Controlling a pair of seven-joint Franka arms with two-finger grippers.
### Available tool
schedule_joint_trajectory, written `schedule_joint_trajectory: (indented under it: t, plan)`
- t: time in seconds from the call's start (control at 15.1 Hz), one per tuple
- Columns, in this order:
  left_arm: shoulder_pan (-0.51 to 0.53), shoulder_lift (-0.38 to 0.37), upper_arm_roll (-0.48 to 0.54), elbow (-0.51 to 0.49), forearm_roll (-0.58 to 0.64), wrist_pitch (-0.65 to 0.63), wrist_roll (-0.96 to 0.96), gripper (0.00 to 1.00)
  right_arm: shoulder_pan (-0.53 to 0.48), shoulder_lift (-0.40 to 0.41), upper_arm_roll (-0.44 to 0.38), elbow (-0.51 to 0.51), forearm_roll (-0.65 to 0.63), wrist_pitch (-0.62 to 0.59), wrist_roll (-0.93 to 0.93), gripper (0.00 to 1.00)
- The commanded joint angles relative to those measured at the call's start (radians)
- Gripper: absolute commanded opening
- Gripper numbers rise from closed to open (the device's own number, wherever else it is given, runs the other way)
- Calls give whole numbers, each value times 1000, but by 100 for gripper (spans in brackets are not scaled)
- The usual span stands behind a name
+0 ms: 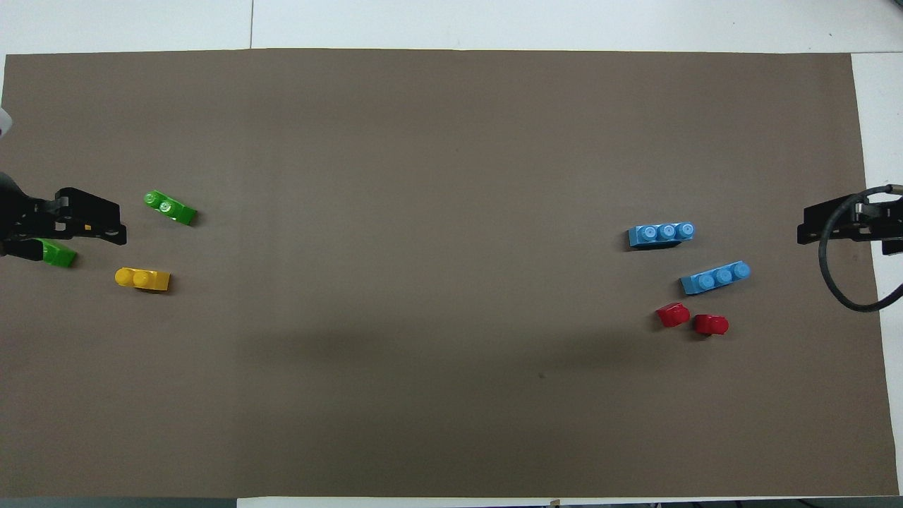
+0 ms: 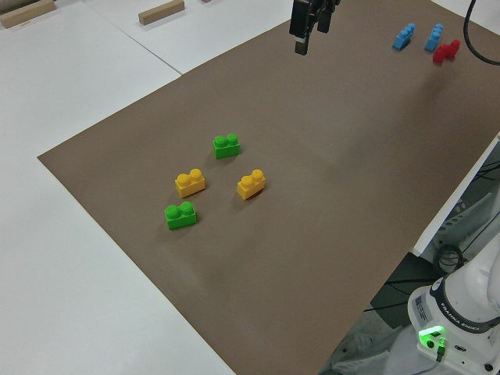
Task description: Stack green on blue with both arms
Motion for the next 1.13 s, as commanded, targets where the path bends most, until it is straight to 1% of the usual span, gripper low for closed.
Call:
schedule_joint_trajectory:
  t: [0.0, 0.46, 0.66, 1.06]
  plan:
    - [-7, -25, 9, -26, -6, 18, 5, 100, -13, 5, 4, 7, -22, 6, -28, 100]
    - [-12, -26, 8, -23, -7, 44, -15, 100, -13, 5, 4, 5, -22, 6, -29, 100]
    - [-15, -48, 8, -26, -7, 34, -15, 100, -11, 3, 4, 4, -22, 0, -20, 100]
    - [-7, -63, 8, -26, -7, 40, -17, 100, -13, 1, 1, -6, -19, 36, -21, 100]
